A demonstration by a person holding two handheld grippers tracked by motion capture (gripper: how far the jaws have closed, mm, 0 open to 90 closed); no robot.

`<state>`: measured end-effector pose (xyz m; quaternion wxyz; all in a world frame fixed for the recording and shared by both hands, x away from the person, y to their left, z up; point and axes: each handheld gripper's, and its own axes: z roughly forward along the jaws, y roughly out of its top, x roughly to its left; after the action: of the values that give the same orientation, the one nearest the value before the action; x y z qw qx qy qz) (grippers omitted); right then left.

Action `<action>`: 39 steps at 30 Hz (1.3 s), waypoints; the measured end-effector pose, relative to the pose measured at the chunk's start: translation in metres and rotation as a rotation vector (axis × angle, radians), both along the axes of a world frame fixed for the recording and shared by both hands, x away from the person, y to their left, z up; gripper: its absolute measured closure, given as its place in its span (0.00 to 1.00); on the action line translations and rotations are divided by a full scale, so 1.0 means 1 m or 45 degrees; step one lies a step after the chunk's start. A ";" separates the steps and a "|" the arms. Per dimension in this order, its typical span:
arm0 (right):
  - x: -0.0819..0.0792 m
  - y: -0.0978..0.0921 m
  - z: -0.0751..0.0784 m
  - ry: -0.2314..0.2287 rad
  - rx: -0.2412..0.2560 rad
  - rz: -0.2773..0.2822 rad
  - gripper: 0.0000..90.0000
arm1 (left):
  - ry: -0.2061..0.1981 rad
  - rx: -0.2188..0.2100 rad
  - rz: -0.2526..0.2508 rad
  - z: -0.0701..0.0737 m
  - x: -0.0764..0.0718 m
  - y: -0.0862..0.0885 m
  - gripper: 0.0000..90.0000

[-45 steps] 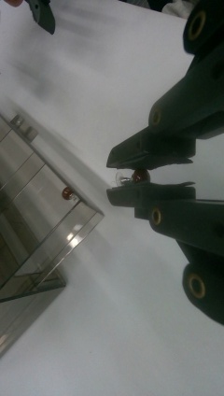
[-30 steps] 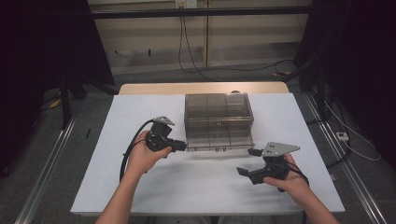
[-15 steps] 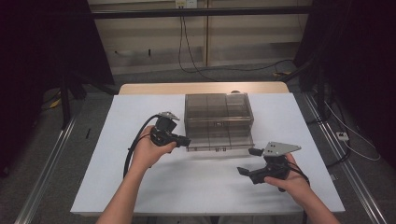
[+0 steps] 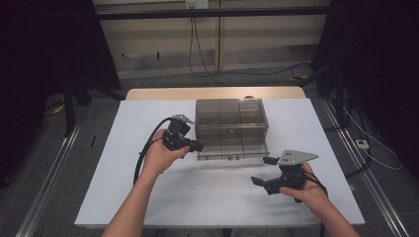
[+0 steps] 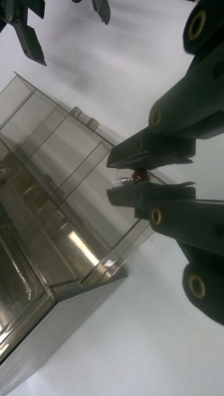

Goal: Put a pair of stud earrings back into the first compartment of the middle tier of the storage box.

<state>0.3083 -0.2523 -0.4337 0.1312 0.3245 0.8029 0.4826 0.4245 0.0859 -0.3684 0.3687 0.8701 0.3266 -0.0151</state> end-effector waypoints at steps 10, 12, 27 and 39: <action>0.000 0.000 0.000 0.000 -0.001 0.001 0.16 | -0.001 -0.014 0.012 0.002 0.007 -0.004 0.90; 0.000 0.000 0.000 0.000 0.000 0.001 0.16 | -0.005 -0.014 0.013 0.001 0.008 -0.005 0.90; 0.000 0.000 0.000 0.001 0.000 0.002 0.16 | -0.010 -0.006 0.034 -0.003 0.017 -0.012 0.90; 0.000 0.000 0.000 0.001 -0.002 0.002 0.16 | -0.022 0.020 0.032 -0.005 0.020 -0.018 0.90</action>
<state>0.3083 -0.2527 -0.4338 0.1308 0.3239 0.8034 0.4821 0.4447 0.0676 -0.3737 0.3649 0.8689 0.3345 -0.0003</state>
